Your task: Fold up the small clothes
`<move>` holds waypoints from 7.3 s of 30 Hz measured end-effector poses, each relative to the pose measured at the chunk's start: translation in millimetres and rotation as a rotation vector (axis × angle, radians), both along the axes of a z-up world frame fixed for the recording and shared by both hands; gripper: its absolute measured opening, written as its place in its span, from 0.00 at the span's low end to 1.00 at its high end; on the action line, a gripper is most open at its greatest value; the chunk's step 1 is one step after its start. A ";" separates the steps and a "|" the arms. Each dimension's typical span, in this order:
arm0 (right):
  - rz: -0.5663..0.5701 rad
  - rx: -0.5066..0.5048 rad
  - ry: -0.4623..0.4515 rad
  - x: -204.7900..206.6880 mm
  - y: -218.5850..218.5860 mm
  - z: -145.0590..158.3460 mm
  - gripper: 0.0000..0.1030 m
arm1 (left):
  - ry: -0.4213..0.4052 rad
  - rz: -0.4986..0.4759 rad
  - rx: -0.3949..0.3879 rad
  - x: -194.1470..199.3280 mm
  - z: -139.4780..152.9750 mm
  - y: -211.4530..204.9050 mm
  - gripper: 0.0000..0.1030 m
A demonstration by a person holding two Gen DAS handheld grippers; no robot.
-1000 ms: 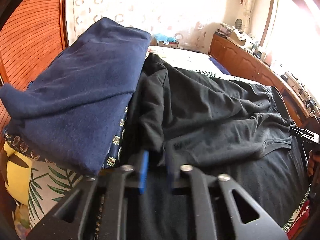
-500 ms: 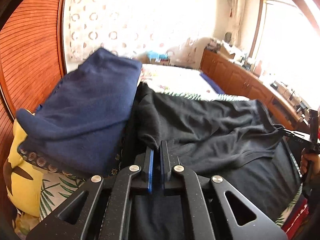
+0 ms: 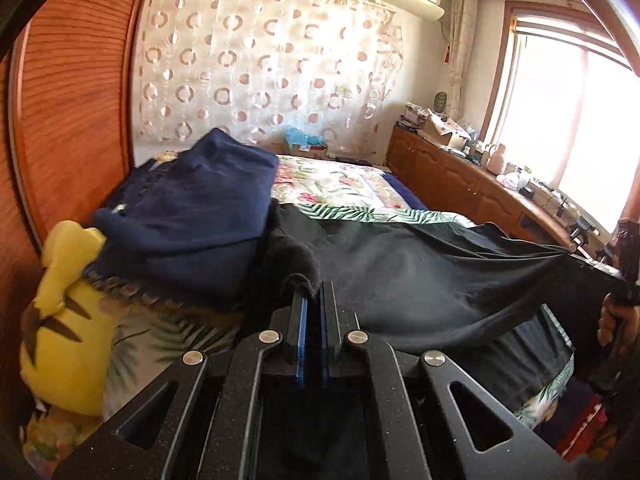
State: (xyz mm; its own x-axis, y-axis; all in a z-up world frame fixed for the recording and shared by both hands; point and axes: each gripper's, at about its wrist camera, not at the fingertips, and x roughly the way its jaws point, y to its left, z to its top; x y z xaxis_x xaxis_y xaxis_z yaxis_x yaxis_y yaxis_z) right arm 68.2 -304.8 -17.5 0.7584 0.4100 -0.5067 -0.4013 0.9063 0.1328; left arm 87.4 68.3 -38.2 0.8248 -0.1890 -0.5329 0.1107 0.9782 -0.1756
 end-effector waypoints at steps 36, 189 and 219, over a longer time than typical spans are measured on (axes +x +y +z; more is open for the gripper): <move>0.006 -0.107 0.137 -33.0 -5.7 -39.8 0.12 | 0.145 0.079 0.072 -45.1 -68.2 5.6 0.21; 0.437 -0.237 0.109 65.8 190.2 -78.6 0.62 | 0.015 -0.104 0.085 19.8 3.8 -61.9 0.68; 0.090 -0.111 0.051 150.4 82.7 -26.7 0.08 | 0.058 -0.177 0.083 19.5 -13.6 -102.1 0.68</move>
